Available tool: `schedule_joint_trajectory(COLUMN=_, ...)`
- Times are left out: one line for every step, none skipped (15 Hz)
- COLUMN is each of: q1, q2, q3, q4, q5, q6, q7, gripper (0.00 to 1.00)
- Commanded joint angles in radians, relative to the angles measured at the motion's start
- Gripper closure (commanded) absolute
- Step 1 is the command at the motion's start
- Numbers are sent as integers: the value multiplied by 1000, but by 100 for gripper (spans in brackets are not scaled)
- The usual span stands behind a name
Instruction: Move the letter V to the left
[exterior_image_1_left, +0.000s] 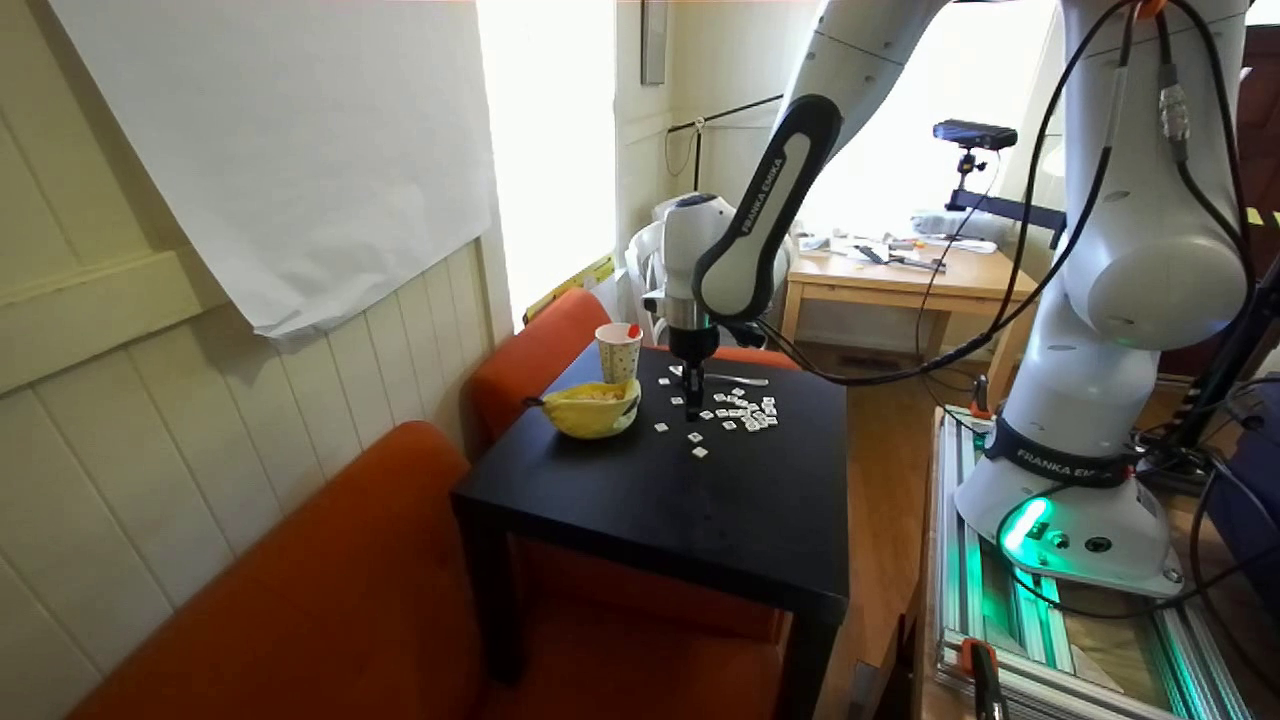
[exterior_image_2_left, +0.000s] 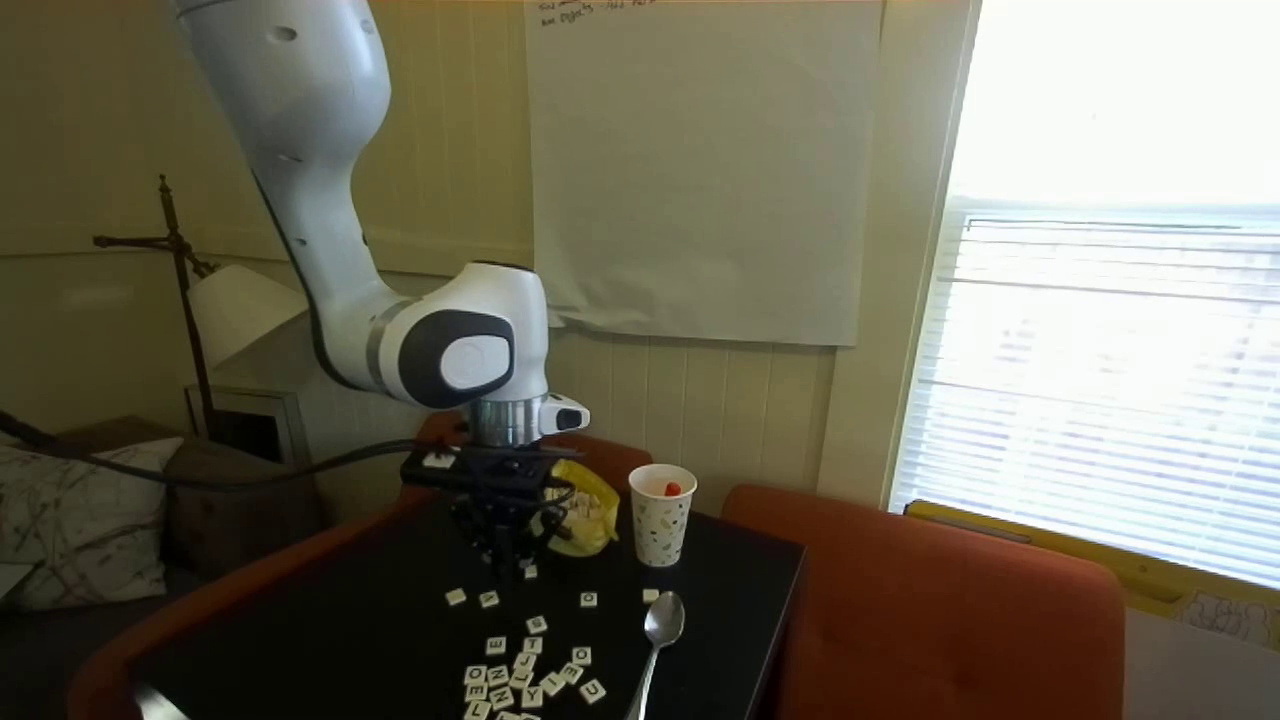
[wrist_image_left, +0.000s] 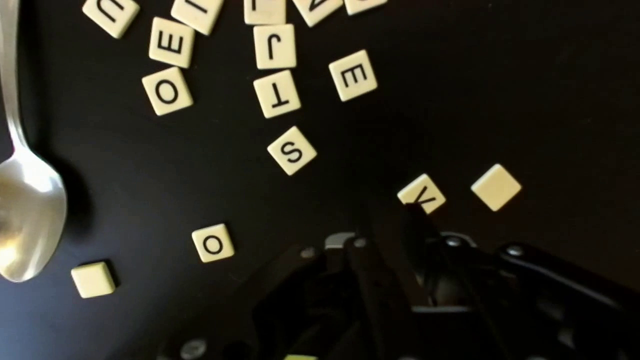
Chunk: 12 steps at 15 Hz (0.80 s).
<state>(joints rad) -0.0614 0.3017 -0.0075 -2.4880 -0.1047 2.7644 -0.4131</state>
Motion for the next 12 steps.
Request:
schedule_joint_trajectory(q1=-10, q2=38, q3=15, q4=6, q5=-31, q6=1, q7=2, gripper=83)
schedule_joint_trajectory(q1=-36, q2=35, q3=42, q4=0, q5=4, q6=-5, q7=-32, gripper=69)
schedule_joint_trajectory(q1=-53, q2=35, q3=62, q4=-5, q5=24, q6=-2, q7=-54, gripper=74)
schedule_joint_trajectory(q1=-71, q2=36, q3=85, q4=-9, q5=42, q6=9, q7=-76, gripper=68)
schedule_joint_trajectory(q1=-80, q2=37, q3=99, q4=-9, q5=49, q6=11, q7=-86, gripper=70)
schedule_joint_trajectory(q1=-88, q2=39, q3=110, q4=-9, q5=53, q6=9, q7=-95, gripper=67)
schedule_joint_trajectory(q1=-92, q2=39, q3=114, q4=-9, q5=52, q6=11, q7=-95, gripper=69)
schedule_joint_trajectory(q1=-98, q2=37, q3=119, q4=-10, q5=55, q6=12, q7=-98, gripper=70)
schedule_joint_trajectory(q1=-99, q2=36, q3=118, q4=-12, q5=52, q6=12, q7=-95, gripper=73)
schedule_joint_trajectory(q1=-102, q2=35, q3=119, q4=-12, q5=49, q6=7, q7=-97, gripper=74)
schedule_joint_trajectory(q1=-101, q2=36, q3=115, q4=-11, q5=42, q6=4, q7=-96, gripper=74)
schedule_joint_trajectory(q1=-99, q2=36, q3=110, q4=-11, q5=36, q6=4, q7=-93, gripper=78)
